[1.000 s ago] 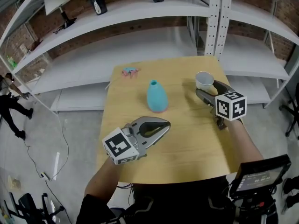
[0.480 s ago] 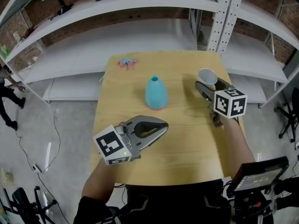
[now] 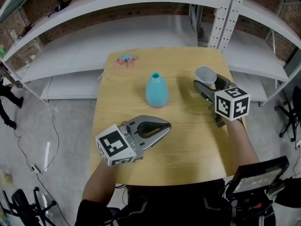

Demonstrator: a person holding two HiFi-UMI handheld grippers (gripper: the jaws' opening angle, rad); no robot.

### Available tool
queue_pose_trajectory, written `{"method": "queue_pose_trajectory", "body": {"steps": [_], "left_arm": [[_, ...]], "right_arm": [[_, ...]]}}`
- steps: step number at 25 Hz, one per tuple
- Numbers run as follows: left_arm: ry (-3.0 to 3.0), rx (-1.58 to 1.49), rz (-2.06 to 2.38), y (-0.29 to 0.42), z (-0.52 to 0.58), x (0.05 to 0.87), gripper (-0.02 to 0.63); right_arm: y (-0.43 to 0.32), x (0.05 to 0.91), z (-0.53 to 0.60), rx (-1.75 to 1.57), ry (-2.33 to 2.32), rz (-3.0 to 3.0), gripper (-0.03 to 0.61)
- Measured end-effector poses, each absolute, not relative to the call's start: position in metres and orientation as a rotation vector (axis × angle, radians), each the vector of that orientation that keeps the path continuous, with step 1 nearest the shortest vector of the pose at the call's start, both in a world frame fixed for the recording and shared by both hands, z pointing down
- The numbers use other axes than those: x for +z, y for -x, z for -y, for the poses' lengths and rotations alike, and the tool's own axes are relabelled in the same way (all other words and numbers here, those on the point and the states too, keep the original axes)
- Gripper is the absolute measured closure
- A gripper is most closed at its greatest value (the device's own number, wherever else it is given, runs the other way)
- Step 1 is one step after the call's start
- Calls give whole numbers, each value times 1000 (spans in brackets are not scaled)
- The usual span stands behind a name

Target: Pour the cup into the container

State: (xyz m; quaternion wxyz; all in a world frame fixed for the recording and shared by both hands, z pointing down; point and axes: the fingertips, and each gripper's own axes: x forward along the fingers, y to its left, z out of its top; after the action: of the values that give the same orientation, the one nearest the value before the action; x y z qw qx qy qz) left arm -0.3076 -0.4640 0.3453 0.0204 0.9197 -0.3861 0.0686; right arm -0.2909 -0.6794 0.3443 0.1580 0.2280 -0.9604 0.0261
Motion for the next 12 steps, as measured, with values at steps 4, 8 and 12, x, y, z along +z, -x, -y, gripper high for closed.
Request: {"method": "queue_pose_trajectory", "body": {"steps": [4,8,12], "left_arm": [[-2867,219,1165,305,458,345,612],[-2876,214,1148,302,457,345,612],[-2879,218,1144,302,457,345,612]], "right_arm": [[298,325,663,-97,-598,2723,268],[305,309,651,-268,-557,2683,268],[315,289,640,-428,-521,2632,268]]}}
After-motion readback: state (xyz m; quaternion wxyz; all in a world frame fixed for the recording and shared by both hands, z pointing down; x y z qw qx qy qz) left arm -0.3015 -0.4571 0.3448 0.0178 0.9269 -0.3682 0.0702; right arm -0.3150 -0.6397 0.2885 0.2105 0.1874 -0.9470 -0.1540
